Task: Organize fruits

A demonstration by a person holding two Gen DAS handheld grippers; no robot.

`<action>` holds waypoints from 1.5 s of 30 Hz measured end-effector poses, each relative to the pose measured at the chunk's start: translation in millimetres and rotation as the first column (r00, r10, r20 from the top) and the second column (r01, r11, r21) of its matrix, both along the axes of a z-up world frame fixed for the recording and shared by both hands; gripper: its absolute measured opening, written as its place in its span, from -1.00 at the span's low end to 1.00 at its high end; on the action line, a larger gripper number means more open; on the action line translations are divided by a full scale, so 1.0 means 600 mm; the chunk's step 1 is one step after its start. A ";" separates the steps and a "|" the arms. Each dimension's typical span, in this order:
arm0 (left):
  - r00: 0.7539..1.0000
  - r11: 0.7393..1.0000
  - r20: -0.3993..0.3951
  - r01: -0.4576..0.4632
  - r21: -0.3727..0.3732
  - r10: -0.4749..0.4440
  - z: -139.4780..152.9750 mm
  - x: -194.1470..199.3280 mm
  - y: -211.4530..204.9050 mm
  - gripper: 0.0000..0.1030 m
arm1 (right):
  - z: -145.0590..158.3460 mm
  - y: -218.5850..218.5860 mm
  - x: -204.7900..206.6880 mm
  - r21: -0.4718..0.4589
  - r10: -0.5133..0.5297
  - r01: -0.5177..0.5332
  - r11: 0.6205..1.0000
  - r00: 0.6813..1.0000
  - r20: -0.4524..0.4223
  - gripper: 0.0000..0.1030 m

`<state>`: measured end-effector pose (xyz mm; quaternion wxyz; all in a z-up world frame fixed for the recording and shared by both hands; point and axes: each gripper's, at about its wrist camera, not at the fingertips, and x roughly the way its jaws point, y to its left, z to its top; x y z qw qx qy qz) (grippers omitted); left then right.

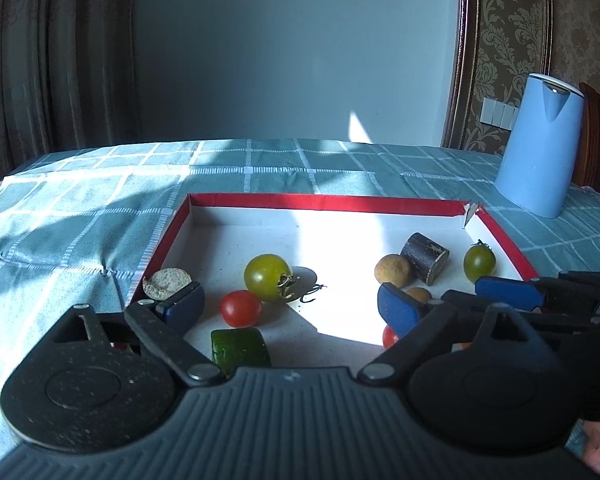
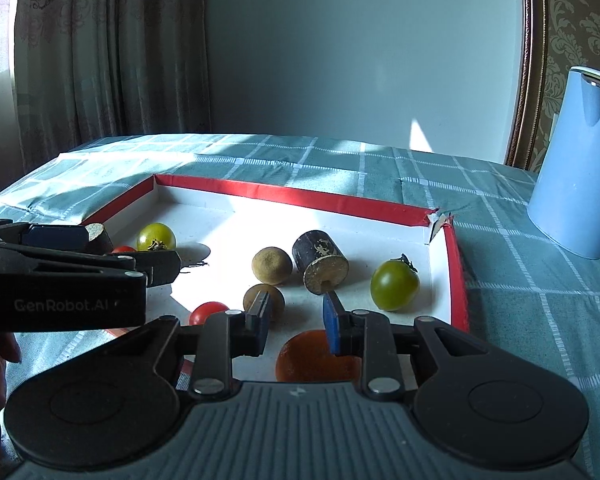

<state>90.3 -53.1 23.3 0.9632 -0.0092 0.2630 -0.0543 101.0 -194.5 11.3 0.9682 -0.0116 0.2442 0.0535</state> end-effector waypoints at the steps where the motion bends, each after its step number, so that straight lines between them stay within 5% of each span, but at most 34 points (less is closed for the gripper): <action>1: 1.000 1.000 0.006 -0.004 0.002 0.004 0.000 -0.007 0.002 0.82 | 0.003 -0.005 -0.006 0.018 -0.007 0.007 1.000 1.000 0.008 -0.30; 4: 1.000 1.000 0.017 -0.006 0.001 0.006 0.002 -0.024 0.007 0.86 | 0.011 -0.016 -0.029 0.049 -0.040 0.038 0.998 0.997 0.059 0.24; 5: 1.000 1.000 0.018 -0.007 -0.003 0.007 0.003 -0.028 0.009 0.87 | 0.013 -0.017 -0.035 0.047 -0.048 0.045 0.998 0.996 0.074 0.26; 21: 1.000 1.000 -0.005 -0.013 0.007 0.013 -0.014 -0.087 0.025 0.94 | -0.013 -0.026 -0.109 0.110 -0.046 0.038 0.993 0.997 0.069 0.31; 45: 0.999 0.999 -0.021 -0.044 0.011 0.044 -0.013 -0.088 0.030 1.00 | -0.015 -0.019 -0.116 0.101 -0.029 0.020 0.995 0.996 0.088 0.37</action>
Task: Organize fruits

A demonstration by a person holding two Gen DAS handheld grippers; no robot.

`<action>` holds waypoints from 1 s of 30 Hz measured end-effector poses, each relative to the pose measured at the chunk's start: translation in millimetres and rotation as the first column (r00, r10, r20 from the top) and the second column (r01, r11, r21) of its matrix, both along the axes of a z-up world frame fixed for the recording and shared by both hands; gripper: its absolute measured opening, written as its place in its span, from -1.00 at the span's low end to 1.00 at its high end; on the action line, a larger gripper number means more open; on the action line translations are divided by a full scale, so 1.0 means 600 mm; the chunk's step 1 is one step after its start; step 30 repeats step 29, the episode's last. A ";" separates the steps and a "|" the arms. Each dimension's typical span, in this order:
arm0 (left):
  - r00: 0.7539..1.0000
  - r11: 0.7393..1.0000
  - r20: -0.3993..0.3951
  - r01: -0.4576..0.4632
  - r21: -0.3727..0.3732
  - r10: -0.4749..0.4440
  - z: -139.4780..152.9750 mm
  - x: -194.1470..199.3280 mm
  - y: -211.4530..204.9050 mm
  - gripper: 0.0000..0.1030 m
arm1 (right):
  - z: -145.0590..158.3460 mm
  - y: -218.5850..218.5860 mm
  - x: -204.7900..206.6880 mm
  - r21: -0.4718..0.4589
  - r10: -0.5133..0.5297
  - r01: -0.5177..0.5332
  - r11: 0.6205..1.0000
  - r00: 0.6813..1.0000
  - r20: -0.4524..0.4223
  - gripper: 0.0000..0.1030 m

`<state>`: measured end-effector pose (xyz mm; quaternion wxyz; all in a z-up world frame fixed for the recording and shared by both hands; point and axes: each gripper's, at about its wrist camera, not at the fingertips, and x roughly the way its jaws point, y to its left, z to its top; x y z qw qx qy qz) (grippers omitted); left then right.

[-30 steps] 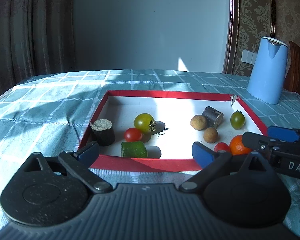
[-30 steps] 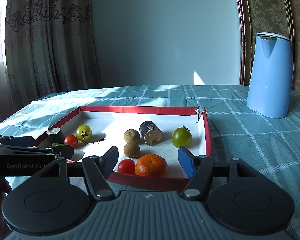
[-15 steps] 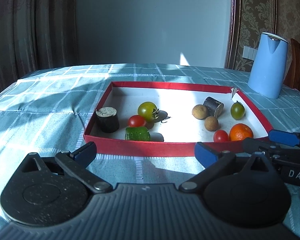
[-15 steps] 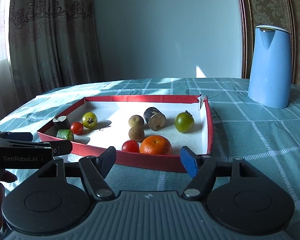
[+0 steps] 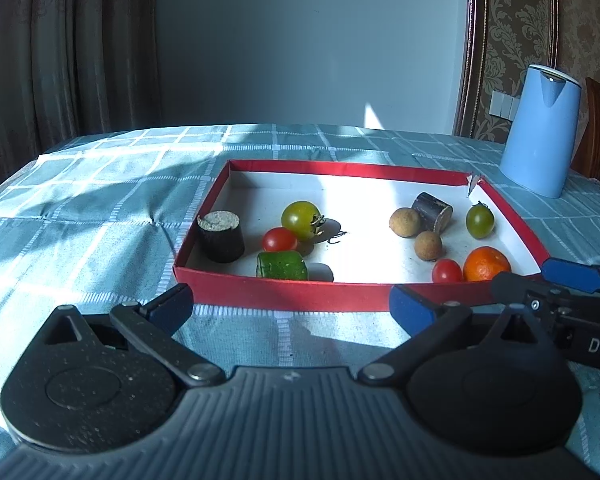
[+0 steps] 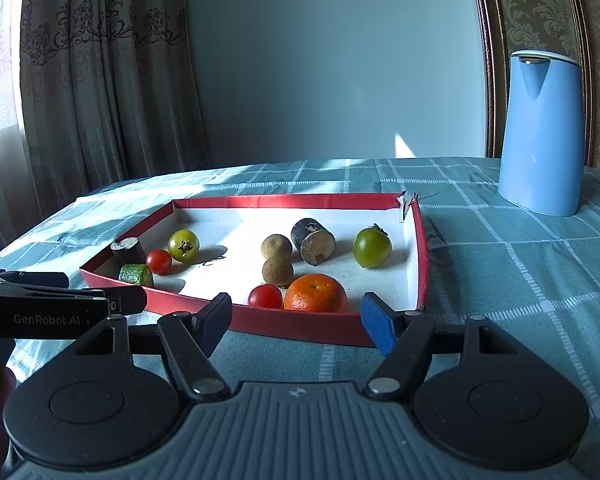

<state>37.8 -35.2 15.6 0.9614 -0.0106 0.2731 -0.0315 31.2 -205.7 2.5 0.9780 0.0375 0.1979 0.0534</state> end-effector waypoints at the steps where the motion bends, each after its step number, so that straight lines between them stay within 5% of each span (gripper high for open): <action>1: 1.000 1.000 -0.002 0.001 0.000 -0.001 0.000 0.000 0.000 1.00 | 0.000 0.001 -0.001 -0.001 0.001 -0.001 1.000 1.000 0.003 0.38; 15: 1.000 1.000 0.008 0.003 0.007 -0.003 0.001 -0.003 -0.001 1.00 | -0.002 0.004 -0.004 -0.001 0.015 -0.015 1.000 1.000 0.001 0.38; 24: 0.999 0.997 -0.018 0.039 -0.064 -0.040 -0.003 -0.010 0.013 1.00 | -0.009 0.022 -0.026 -0.047 0.060 -0.060 0.997 0.998 -0.007 0.38; 30: 1.000 1.000 0.002 0.023 0.013 -0.023 -0.006 -0.021 -0.002 1.00 | -0.011 0.017 -0.029 -0.032 0.038 -0.039 0.999 0.999 -0.018 0.52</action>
